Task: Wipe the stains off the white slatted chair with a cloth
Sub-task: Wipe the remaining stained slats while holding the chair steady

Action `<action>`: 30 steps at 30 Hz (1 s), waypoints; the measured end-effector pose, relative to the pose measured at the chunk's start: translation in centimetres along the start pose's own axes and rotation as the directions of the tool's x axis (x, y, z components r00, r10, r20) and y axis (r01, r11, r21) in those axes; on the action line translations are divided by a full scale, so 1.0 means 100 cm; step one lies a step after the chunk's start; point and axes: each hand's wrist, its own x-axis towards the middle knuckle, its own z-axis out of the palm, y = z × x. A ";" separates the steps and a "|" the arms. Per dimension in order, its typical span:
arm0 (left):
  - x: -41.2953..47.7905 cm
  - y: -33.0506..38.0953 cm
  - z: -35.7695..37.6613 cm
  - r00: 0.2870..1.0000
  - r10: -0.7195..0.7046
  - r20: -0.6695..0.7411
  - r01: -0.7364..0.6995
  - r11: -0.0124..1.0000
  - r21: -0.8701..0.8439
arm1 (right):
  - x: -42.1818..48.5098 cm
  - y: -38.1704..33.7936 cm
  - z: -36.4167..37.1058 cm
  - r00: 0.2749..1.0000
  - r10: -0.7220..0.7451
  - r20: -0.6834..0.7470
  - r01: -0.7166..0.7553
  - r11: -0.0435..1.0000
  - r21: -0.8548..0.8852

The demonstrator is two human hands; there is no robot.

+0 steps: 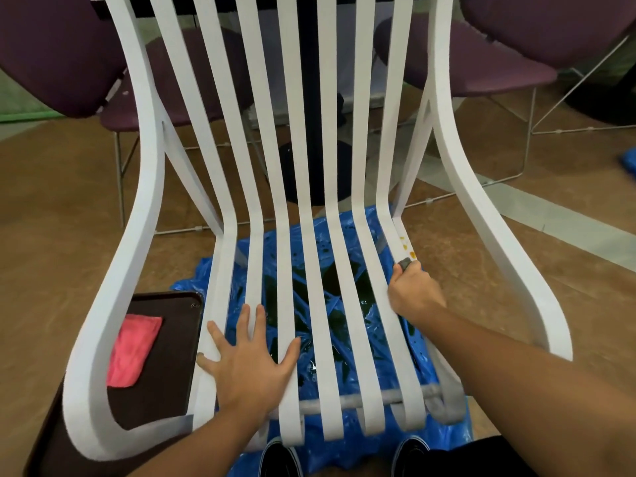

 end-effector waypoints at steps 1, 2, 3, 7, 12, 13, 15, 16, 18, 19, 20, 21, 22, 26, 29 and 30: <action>0.001 -0.001 0.001 1.000 0.000 0.001 0.000 1.000 -0.001 | 0.006 -0.005 0.001 1.000 0.005 0.007 -0.005 1.000 -0.001; 0.000 -0.001 0.001 1.000 -0.002 0.003 0.002 1.000 -0.002 | 0.013 -0.009 0.001 1.000 0.010 0.009 -0.010 1.000 -0.003; 0.000 -0.002 0.002 1.000 -0.002 0.003 0.002 1.000 -0.003 | 0.019 -0.013 0.001 1.000 0.012 0.009 -0.012 1.000 -0.004; 0.002 -0.002 0.003 1.000 -0.004 0.016 0.004 1.000 -0.004 | 0.049 -0.029 0.005 1.000 0.000 0.000 0.000 1.000 0.029; 0.005 -0.003 0.004 1.000 -0.007 0.024 0.006 1.000 0.012 | 0.084 -0.048 0.008 1.000 0.008 0.015 -0.009 0.999 0.035; 0.005 -0.003 0.004 1.000 -0.004 0.021 0.004 1.000 0.009 | 0.090 -0.051 0.008 1.000 -0.008 0.020 0.008 1.000 0.023; 0.005 -0.002 0.004 1.000 0.002 0.020 -0.002 1.000 0.001 | 0.103 -0.058 0.006 0.999 -0.034 0.040 0.034 0.999 0.018; 0.005 -0.003 0.003 1.000 0.003 0.020 -0.003 1.000 0.000 | 0.109 -0.062 0.005 0.999 -0.030 0.044 0.028 0.999 0.042; 0.005 -0.002 0.003 1.000 0.002 0.019 -0.002 1.000 -0.001 | 0.121 -0.067 0.005 0.999 -0.023 0.042 0.019 0.994 0.104; 0.005 -0.002 0.003 1.000 0.000 0.015 0.000 1.000 0.003 | 0.126 -0.070 0.006 0.999 -0.025 0.042 0.020 0.992 0.128; 0.005 -0.001 0.003 1.000 0.003 0.012 -0.003 1.000 0.003 | 0.129 -0.071 0.006 0.999 -0.024 0.042 0.018 0.990 0.140; 0.006 -0.002 0.003 1.000 0.005 0.012 -0.005 1.000 0.005 | 0.131 -0.073 0.008 0.999 -0.028 0.041 0.022 0.990 0.141; 0.006 -0.002 0.003 1.000 0.006 0.017 -0.006 1.000 0.005 | 0.131 -0.073 0.008 0.999 -0.024 0.040 0.018 0.990 0.143; 0.005 -0.004 0.003 1.000 0.003 0.019 -0.003 1.000 -0.001 | 0.127 -0.069 0.010 0.998 -0.032 0.048 0.025 0.990 0.139; 0.005 -0.003 0.002 1.000 0.004 0.011 -0.004 1.000 -0.004 | 0.121 -0.064 0.010 0.997 -0.050 0.050 0.044 0.993 0.113; 0.005 -0.003 0.002 1.000 0.004 0.011 -0.004 1.000 -0.007 | 0.117 -0.061 0.010 0.998 -0.046 0.051 0.040 0.994 0.103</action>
